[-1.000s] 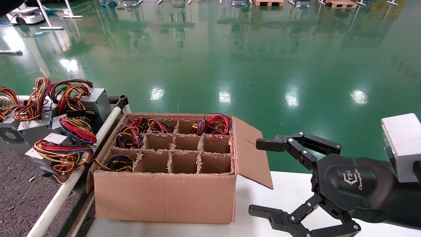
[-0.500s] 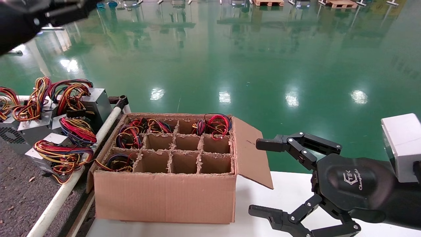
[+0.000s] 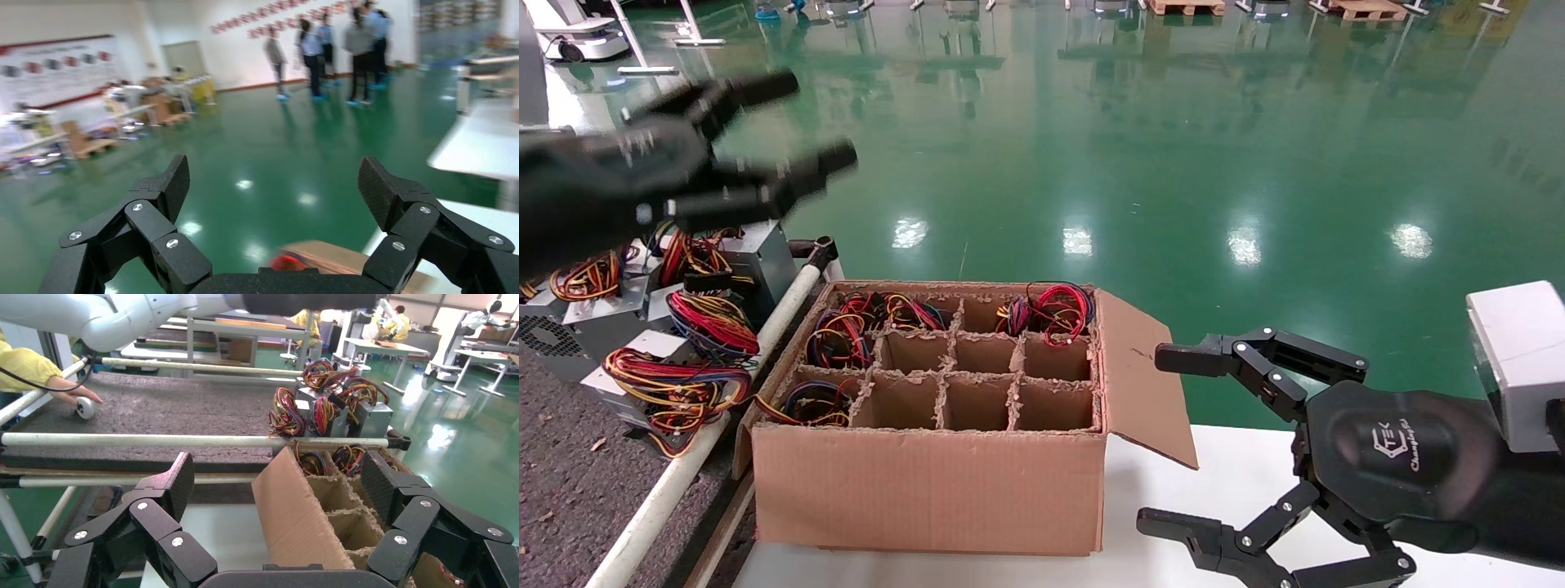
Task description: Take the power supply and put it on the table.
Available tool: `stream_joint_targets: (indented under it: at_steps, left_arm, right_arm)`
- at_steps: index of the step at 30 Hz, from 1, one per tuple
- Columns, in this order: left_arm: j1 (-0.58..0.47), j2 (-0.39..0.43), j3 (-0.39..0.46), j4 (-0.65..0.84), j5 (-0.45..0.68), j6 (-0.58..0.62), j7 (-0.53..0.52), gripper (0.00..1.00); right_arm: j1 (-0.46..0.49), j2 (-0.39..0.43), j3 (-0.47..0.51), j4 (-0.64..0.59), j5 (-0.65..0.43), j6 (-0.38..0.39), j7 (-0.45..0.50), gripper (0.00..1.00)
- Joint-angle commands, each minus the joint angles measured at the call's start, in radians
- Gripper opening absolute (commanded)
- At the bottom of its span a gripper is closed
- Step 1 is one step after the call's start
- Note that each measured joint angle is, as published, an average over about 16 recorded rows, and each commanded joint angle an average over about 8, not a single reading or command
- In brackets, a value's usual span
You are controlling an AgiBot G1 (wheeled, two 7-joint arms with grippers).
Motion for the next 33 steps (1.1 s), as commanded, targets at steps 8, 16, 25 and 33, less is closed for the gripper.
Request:
stream_joint_targets:
  at_steps: [8, 16, 25, 33]
  left_arm:
    - [0.14, -0.075, 0.008, -0.185, -0.063, 0.138, -0.067, 1.0]
    - [0.249, -0.134, 0.014, -0.33, -0.111, 0.245, -0.117, 1.0]
    - [0.273, -0.147, 0.015, -0.361, -0.125, 0.268, -0.125, 1.0]
    - [0.261, -0.14, 0.015, -0.345, -0.119, 0.256, -0.122, 1.0]
  right_arm:
    - [0.0, 0.0, 0.0, 0.0, 0.0, 0.0, 0.0, 1.0]
    - [0.0, 0.0, 0.0, 0.0, 0.0, 0.0, 0.0, 1.0]
    - [0.0, 0.0, 0.0, 0.0, 0.0, 0.0, 0.0, 1.0]
    - [0.0, 0.0, 0.0, 0.0, 0.0, 0.0, 0.0, 1.0]
